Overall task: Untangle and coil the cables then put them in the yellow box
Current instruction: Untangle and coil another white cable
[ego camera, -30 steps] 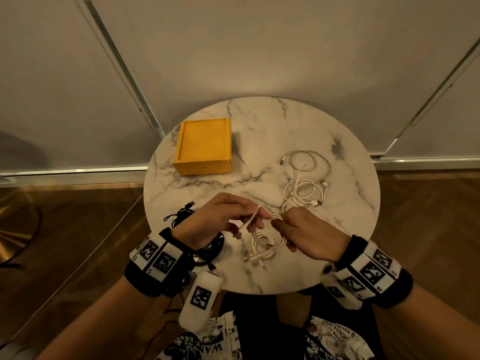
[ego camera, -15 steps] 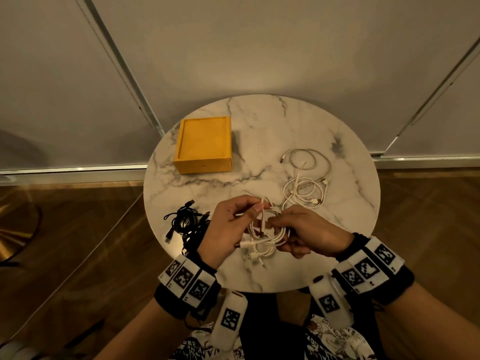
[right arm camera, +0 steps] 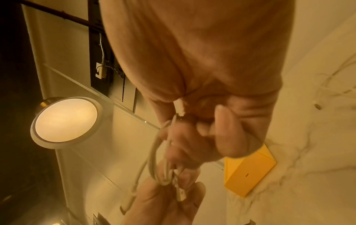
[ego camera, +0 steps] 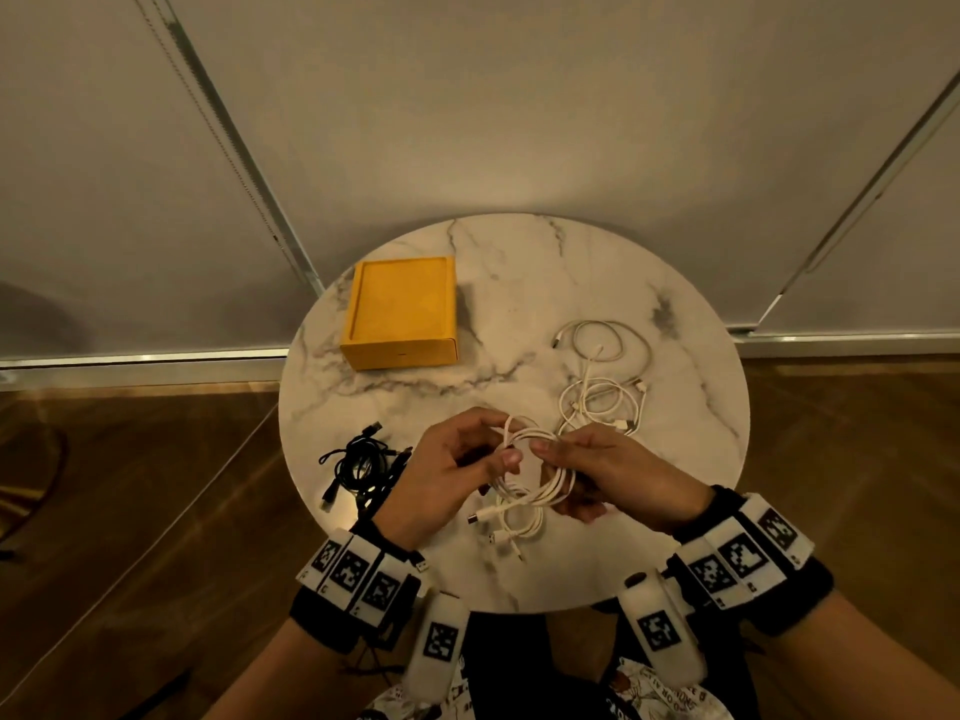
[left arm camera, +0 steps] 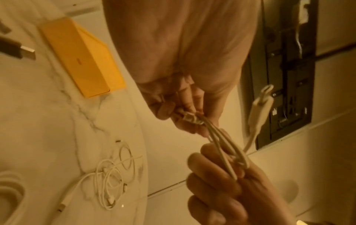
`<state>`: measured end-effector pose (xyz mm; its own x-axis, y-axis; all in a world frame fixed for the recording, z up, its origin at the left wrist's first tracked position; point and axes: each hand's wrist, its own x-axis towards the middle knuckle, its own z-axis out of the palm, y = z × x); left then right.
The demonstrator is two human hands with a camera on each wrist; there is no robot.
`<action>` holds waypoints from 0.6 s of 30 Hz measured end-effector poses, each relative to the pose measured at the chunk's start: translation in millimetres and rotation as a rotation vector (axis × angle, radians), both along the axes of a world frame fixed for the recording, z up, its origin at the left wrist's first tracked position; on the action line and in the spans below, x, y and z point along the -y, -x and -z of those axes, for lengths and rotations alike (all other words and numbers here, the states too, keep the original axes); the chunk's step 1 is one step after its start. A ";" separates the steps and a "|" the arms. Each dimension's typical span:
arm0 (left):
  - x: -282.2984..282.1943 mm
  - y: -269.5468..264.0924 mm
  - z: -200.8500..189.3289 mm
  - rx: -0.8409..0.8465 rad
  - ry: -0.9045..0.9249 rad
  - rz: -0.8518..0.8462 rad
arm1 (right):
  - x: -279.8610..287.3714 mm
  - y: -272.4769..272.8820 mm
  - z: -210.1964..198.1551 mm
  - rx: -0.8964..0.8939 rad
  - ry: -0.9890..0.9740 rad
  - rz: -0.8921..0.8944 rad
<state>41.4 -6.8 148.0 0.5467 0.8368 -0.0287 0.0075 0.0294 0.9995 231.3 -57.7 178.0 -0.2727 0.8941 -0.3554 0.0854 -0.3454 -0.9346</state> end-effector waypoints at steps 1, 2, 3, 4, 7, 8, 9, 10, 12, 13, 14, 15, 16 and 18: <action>-0.3 0.2 0.6 0.013 -0.014 -0.029 | -0.5 0.4 2.1 0.028 -0.015 0.022; -0.6 0.3 1.3 0.025 -0.028 -0.059 | -1.5 0.6 4.4 0.067 -0.040 0.042; -1.2 -0.2 1.4 0.033 -0.039 -0.084 | -2.4 0.1 5.8 0.102 -0.070 0.065; -1.5 -0.9 0.7 0.026 -0.050 -0.096 | -3.4 -0.3 6.7 0.117 -0.096 0.092; -3.0 -2.3 -1.9 -0.097 -0.143 -0.079 | -5.0 -2.8 5.2 0.086 -0.123 0.161; -3.4 -2.1 -2.3 -0.160 -0.204 -0.078 | -5.4 -2.9 4.3 0.074 -0.112 0.165; -5.4 -1.9 -1.7 -0.214 -0.256 -0.083 | -6.0 -3.3 3.6 0.060 -0.095 0.169; -6.2 -0.9 -1.2 -0.243 -0.278 -0.092 | -5.5 -3.2 4.4 0.039 -0.076 0.176; -7.3 -0.5 -0.5 -0.228 -0.271 -0.073 | -5.6 -4.2 6.5 -0.025 -0.067 0.203; -6.1 -1.5 0.5 -0.211 -0.258 -0.042 | -5.1 -4.6 8.4 -0.059 -0.071 0.218; -4.6 -2.6 1.5 -0.198 -0.244 -0.010 | -4.8 -4.7 10.1 -0.092 -0.075 0.235; -3.1 -3.8 3.3 -0.191 -0.237 0.010 | -4.0 -4.7 12.3 -0.125 -0.072 0.254; -2.2 -4.7 4.9 -0.197 -0.251 0.015 | -3.6 -4.9 14.6 -0.157 -0.063 0.275; -1.8 -4.1 9.4 -0.265 -0.324 -0.008 | -3.3 -5.8 18.6 -0.211 -0.036 0.304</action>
<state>45.5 -5.0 138.6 0.5495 0.8298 0.0974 0.2670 -0.2849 0.9206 237.1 -54.4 159.4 -0.0564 0.9564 -0.2867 -0.2123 -0.2921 -0.9325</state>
